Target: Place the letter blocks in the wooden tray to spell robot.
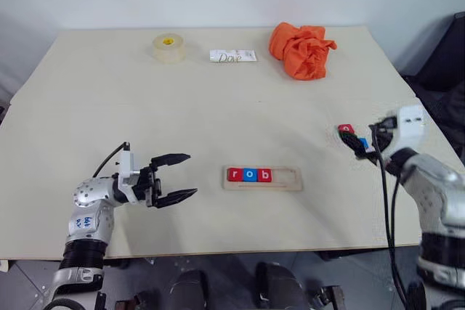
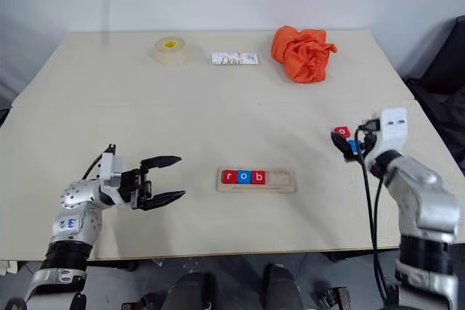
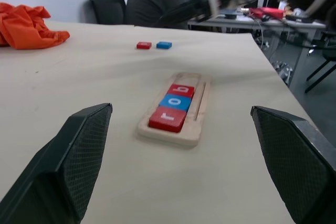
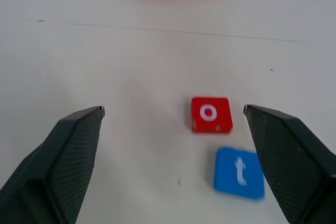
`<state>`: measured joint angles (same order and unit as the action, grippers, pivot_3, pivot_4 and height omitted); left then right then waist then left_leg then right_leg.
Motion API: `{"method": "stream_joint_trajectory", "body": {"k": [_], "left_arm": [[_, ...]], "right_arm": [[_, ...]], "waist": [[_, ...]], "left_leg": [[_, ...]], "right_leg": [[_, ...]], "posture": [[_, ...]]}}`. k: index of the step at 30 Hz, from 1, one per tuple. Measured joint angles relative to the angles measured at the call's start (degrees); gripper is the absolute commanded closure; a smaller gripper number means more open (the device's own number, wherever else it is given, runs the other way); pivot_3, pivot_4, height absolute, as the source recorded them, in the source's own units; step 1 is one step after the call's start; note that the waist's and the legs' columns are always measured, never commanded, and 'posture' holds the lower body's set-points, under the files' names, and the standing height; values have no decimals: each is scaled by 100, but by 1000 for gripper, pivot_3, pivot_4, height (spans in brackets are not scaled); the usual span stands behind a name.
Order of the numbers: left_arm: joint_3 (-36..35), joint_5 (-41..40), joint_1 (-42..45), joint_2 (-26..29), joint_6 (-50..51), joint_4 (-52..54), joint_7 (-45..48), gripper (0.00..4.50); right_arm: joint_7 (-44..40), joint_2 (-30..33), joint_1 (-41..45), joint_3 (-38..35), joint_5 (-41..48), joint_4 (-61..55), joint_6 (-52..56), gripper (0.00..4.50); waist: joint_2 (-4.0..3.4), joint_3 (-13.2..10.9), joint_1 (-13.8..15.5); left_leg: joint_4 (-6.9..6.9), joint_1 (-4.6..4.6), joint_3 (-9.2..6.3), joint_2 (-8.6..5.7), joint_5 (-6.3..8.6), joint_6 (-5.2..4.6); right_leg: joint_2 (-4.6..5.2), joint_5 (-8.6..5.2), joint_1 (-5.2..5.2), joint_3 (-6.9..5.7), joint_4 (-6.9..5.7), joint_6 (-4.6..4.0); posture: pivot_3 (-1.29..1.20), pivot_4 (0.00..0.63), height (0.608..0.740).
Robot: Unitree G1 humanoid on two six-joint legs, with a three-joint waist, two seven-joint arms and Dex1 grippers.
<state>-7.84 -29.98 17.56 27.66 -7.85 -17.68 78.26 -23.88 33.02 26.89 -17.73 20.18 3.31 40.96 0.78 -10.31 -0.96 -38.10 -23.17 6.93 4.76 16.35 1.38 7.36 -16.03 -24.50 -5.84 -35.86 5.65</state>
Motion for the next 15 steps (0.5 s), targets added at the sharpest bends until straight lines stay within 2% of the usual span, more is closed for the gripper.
{"method": "stream_joint_trajectory", "body": {"k": [7, 15], "left_arm": [[-9, -1, -305, -11, 41, 399, -178, 0], [-18, -3, -548, -4, 113, 697, -353, 0]], "right_arm": [[-57, -7, 874, 624, -552, 1898, -708, 47], [-123, -75, 1474, 888, -942, 3225, -1486, 47]], "waist": [[-1, 0, -60], [-2, -1, -78]], "left_leg": [[3, -5, 14, -2, -1, 2], [3, -2, 14, 0, -4, 3]], "right_leg": [[2, 1, -2, 5, 3, 2], [1, 0, -4, 6, 6, 2]], "posture": [[0, 150, 740], [0, 150, 740]]}}
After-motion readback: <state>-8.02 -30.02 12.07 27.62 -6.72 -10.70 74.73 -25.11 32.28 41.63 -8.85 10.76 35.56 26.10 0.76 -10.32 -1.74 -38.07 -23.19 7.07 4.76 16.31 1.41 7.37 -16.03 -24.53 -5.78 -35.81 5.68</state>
